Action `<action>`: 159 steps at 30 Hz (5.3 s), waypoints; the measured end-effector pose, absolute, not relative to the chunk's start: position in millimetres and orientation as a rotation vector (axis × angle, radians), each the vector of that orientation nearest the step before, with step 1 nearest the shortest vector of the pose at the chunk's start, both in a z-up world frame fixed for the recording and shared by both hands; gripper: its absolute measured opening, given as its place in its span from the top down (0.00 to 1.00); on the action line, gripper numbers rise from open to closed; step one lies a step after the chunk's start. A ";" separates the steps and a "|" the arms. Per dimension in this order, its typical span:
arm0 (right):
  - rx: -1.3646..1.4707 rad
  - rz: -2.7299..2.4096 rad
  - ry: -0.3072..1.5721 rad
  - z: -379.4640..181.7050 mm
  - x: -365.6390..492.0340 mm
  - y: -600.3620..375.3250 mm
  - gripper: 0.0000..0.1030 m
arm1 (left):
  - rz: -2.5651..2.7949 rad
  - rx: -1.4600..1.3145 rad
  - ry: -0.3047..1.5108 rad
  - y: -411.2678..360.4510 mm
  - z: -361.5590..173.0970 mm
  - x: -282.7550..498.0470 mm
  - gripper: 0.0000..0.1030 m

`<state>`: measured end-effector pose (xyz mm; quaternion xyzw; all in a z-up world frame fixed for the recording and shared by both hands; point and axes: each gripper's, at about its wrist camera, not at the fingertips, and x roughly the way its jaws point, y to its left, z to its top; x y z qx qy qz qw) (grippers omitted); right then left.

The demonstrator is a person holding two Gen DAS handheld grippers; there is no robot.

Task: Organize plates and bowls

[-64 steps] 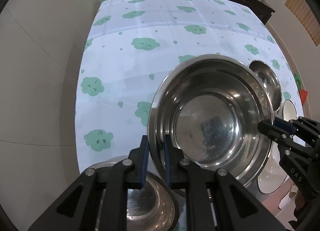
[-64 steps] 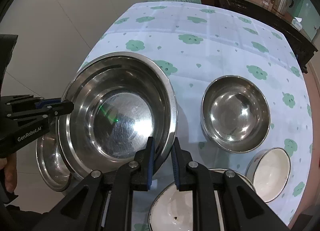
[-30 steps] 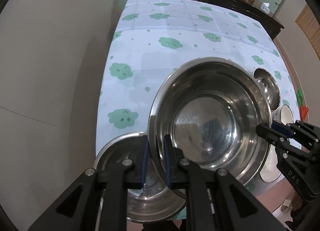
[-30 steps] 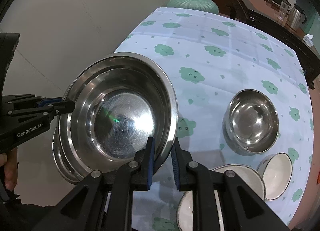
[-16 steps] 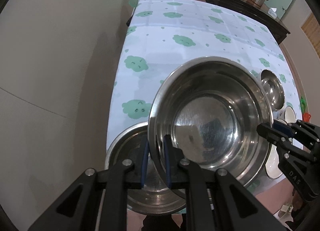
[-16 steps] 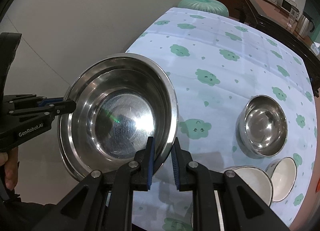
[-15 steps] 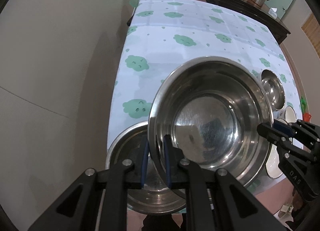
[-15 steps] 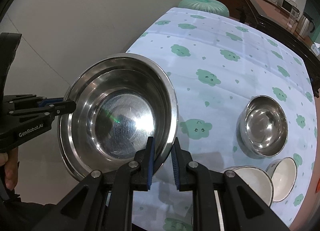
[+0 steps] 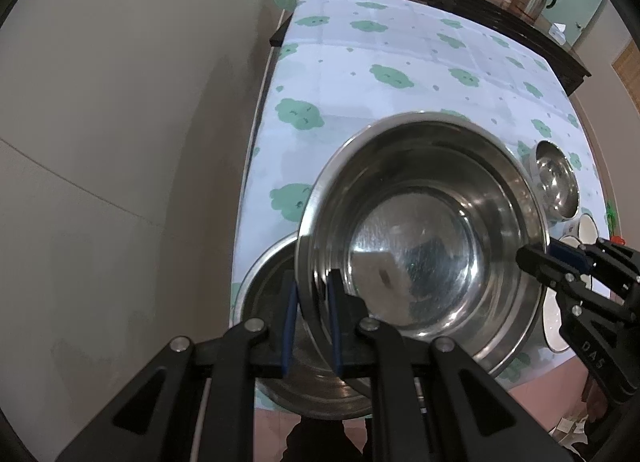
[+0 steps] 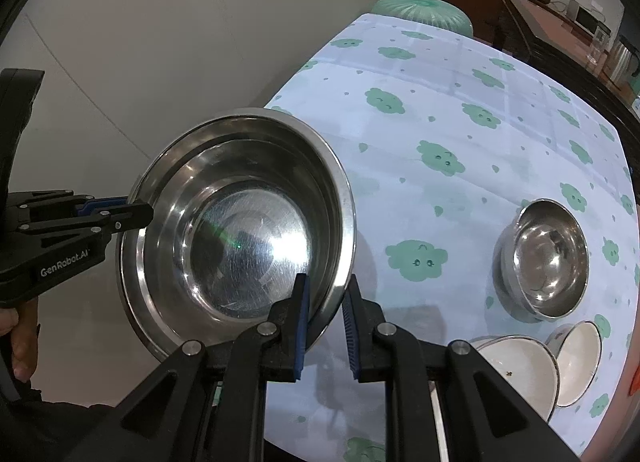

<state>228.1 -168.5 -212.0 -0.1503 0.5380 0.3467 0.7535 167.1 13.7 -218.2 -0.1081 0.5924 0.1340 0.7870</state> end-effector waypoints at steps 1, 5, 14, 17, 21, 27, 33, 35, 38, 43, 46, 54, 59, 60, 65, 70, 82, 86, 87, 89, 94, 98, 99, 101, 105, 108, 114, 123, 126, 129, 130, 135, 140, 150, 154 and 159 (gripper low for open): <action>-0.330 0.759 1.174 -212.4 227.8 -166.8 0.83 | 0.291 -0.234 1.277 15.1 -218.5 165.7 0.89; -0.336 0.772 1.173 -213.3 225.3 -158.9 0.83 | 0.304 -0.241 1.281 22.7 -220.7 160.2 0.89; -0.352 0.796 1.172 -213.3 217.5 -142.6 0.83 | 0.326 -0.256 1.284 38.1 -222.0 147.8 0.89; -0.357 0.803 1.173 -214.0 215.0 -137.6 0.83 | 0.333 -0.260 1.284 42.3 -222.0 143.5 0.89; -0.364 0.813 1.176 -214.9 211.5 -131.8 0.83 | 0.340 -0.266 1.288 47.5 -223.6 137.8 0.89; -0.377 0.827 1.179 -216.6 204.1 -125.4 0.82 | 0.351 -0.281 1.300 52.1 -229.6 128.3 0.89; -0.390 0.836 1.186 -219.0 197.9 -120.2 0.82 | 0.362 -0.286 1.304 53.7 -232.0 123.2 0.89; -0.395 0.840 1.188 -220.1 196.7 -118.4 0.82 | 0.365 -0.291 1.308 54.9 -234.3 120.6 0.89; -0.402 0.847 1.195 -222.7 194.6 -116.3 0.82 | 0.368 -0.295 1.315 56.1 -237.5 117.6 0.89; -0.411 0.852 1.205 -226.8 190.9 -113.7 0.82 | 0.371 -0.300 1.324 56.6 -242.3 115.1 0.89; -0.411 0.854 1.211 -228.2 189.0 -114.1 0.82 | 0.372 -0.300 1.327 56.2 -244.4 114.4 0.89; -0.417 0.859 1.227 -235.6 186.0 -111.8 0.82 | 0.379 -0.303 1.340 56.9 -252.6 112.7 0.89; -0.425 0.866 1.236 -240.7 184.5 -110.1 0.82 | 0.385 -0.313 1.353 58.2 -260.5 110.9 0.89; -0.426 0.867 1.238 -241.5 183.9 -109.7 0.82 | 0.385 -0.316 1.355 58.1 -261.8 110.6 0.88; -0.432 0.870 1.249 -248.2 183.3 -108.3 0.82 | 0.384 -0.324 1.361 59.0 -268.6 109.9 0.88; -0.435 0.869 1.261 -253.2 184.5 -107.2 0.82 | 0.380 -0.329 1.370 60.5 -274.0 110.4 0.88; -0.452 0.855 1.294 -267.9 186.7 -103.8 0.82 | 0.358 -0.329 1.398 58.7 -284.7 112.3 0.89; -0.458 0.850 1.299 -271.3 186.7 -104.1 0.82 | 0.350 -0.331 1.404 58.7 -288.3 112.2 0.89; -0.463 0.850 1.295 -271.2 186.2 -104.3 0.82 | 0.349 -0.329 1.406 58.4 -288.9 112.3 0.88; -0.470 0.848 1.291 -270.7 185.6 -103.4 0.82 | 0.347 -0.329 1.407 58.4 -289.8 112.9 0.88; -0.496 0.841 1.274 -270.1 181.8 -102.8 0.82 | 0.343 -0.328 1.412 58.2 -291.2 112.4 0.88; -0.506 0.838 1.269 -269.3 180.0 -102.8 0.81 | 0.340 -0.329 1.414 58.5 -291.8 112.3 0.88; -0.508 0.837 1.267 -269.3 179.9 -102.7 0.81 | 0.339 -0.329 1.414 58.6 -292.0 112.3 0.88; -0.518 0.835 1.257 -268.6 179.2 -101.8 0.81 | 0.338 -0.330 1.413 58.8 -292.6 112.8 0.88; -0.518 0.834 1.250 -266.9 178.8 -101.8 0.80 | 0.336 -0.336 1.414 59.6 -292.1 113.4 0.87; -0.508 0.831 1.249 -265.5 178.9 -102.3 0.80 | 0.339 -0.333 1.405 59.6 -290.2 113.7 0.87; -0.494 0.805 1.246 -264.2 181.6 -104.9 0.74 | 0.328 -0.328 1.387 56.0 -283.2 113.9 0.84; -0.460 0.834 1.207 -251.8 174.5 -107.1 0.73 | 0.326 -0.319 1.369 53.4 -274.9 111.4 0.80; -0.448 0.816 1.201 -248.9 174.1 -114.0 0.73 | 0.325 -0.307 1.353 48.8 -269.5 112.1 0.70; -0.431 0.802 1.203 -247.0 172.8 -122.6 0.73 | 0.309 -0.300 1.342 41.9 -265.5 114.4 0.66; -0.424 0.792 1.203 -246.4 171.7 -127.1 0.73 | 0.301 -0.294 1.340 38.3 -264.5 115.7 0.66; -0.382 0.741 1.203 -242.2 168.2 -154.8 0.73 | 0.258 -0.263 1.319 17.9 -256.9 125.3 0.66; -0.327 0.667 1.210 -239.2 168.6 -192.9 0.73 | 0.179 -0.222 1.319 -14.6 -252.1 141.5 0.63; -0.204 0.533 1.232 -241.7 194.5 -269.3 0.73 | 0.039 -0.131 1.334 -85.2 -250.3 189.2 0.61; -0.166 0.478 1.225 -238.9 217.3 -300.2 0.73 | 0.000 -0.104 1.333 -113.9 -248.2 219.4 0.58; -0.141 0.425 1.210 -235.9 254.9 -333.5 0.73 | -0.040 -0.085 1.319 -148.5 -243.2 262.2 0.56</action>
